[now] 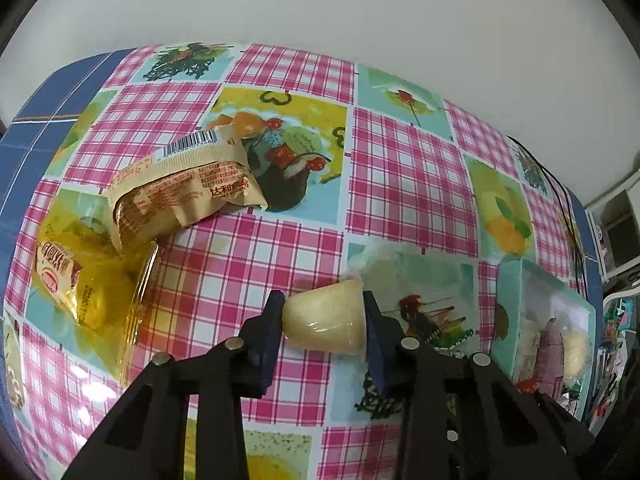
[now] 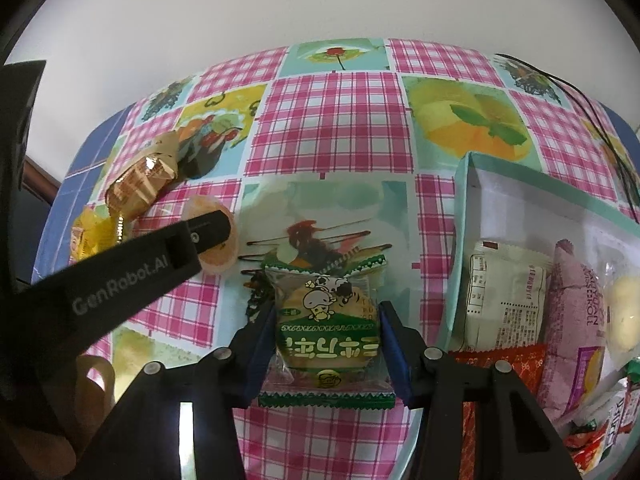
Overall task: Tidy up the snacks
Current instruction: 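Carry the cookie and pudding cup over the tray, then lower both snacks into the tray and open both tools to release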
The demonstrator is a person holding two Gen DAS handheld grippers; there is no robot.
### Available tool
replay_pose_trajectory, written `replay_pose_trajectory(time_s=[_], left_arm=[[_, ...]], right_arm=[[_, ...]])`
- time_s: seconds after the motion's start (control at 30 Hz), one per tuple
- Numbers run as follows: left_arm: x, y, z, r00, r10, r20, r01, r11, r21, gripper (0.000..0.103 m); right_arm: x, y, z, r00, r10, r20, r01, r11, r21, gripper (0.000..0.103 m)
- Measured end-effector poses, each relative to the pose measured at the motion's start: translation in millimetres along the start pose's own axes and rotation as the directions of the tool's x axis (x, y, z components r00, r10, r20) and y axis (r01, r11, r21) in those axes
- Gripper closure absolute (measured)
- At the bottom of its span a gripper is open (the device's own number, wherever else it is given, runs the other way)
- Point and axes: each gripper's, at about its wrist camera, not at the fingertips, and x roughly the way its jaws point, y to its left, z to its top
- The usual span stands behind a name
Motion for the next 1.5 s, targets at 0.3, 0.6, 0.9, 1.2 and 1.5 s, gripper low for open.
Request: replay_pose_trajectory(time_s=[0.3, 0.6, 0.9, 1.2, 1.5], left_arm=[[-28.2, -2.4, 1.5, 1.000, 0.002, 0.019, -0.002, 0.999, -0.033, 0.064], [-55.0, -35.9, -6.9, 0.999, -0.035, 0.033, 0.035, 0.999, -0.012, 0.064], [-52.9, -103.7, -30.2, 0.994, -0.107, -0.022, 0.108, 0.991, 0.080, 0.064], [-33.5, -160.2, -58.4, 0.988, -0.114, -0.107, 0.133, 0.974, 0.183, 0.064], [-37.0, -172.3, -74.6, 0.981, -0.116, -0.159, 0.146, 0.971, 0.190, 0.062]], right_arm=[[-23.5, -4.1, 2.2, 1.000, 0.019, 0.018, -0.019, 1.000, 0.020, 0.051], [-71.8, -33.6, 4.8, 0.998, 0.006, 0.064, -0.011, 0.997, 0.070, 0.051], [-109.2, -108.4, 2.5, 0.994, -0.076, 0.073, 0.062, 0.981, 0.185, 0.051], [-129.0, -181.1, -17.3, 0.983, -0.179, 0.045, 0.157, 0.939, 0.307, 0.050], [-130.4, -188.9, -34.1, 0.983, -0.183, 0.014, 0.169, 0.932, 0.320, 0.047]])
